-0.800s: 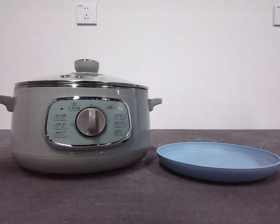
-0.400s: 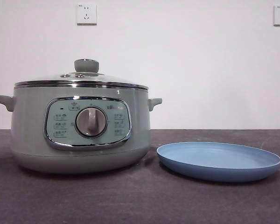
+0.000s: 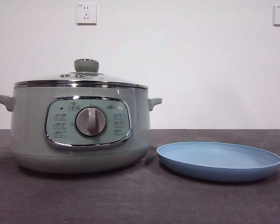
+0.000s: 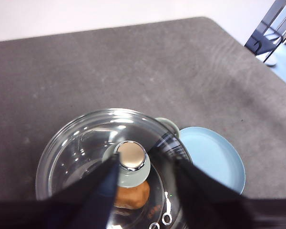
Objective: Take the potato out from the steamer,put the potato on the plate,close the lid
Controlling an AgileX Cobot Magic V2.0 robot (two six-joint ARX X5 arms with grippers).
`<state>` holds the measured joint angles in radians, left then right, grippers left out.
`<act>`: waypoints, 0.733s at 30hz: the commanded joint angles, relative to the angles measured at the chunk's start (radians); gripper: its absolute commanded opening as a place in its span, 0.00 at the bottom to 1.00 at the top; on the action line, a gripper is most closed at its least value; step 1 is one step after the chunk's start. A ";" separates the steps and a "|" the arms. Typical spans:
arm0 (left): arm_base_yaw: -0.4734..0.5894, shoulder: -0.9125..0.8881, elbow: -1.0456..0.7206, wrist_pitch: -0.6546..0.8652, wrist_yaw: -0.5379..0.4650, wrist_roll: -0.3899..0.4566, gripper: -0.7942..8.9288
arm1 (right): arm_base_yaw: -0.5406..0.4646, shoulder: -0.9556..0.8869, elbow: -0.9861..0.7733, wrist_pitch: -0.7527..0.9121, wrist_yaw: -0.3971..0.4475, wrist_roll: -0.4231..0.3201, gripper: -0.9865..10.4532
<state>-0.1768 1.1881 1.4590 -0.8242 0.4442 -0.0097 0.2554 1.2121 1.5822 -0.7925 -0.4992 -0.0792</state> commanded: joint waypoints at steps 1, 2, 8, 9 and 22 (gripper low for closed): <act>-0.031 0.037 0.006 0.019 -0.003 0.012 0.63 | 0.002 0.004 0.006 0.003 0.010 -0.004 0.74; -0.043 0.049 0.006 0.023 -0.003 0.012 0.63 | 0.002 0.004 0.006 0.003 0.009 -0.004 0.74; -0.137 0.139 0.006 0.064 -0.079 0.011 0.63 | 0.002 0.004 0.006 0.002 0.010 0.003 0.74; -0.153 0.154 0.006 0.069 -0.093 0.011 0.63 | 0.002 0.004 0.006 0.002 0.010 0.004 0.74; -0.276 0.358 0.006 0.071 -0.350 0.037 0.63 | 0.002 0.003 0.006 -0.002 0.010 0.004 0.74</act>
<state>-0.4511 1.5356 1.4597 -0.7547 0.1032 0.0090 0.2550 1.2133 1.5837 -0.7956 -0.4896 -0.0757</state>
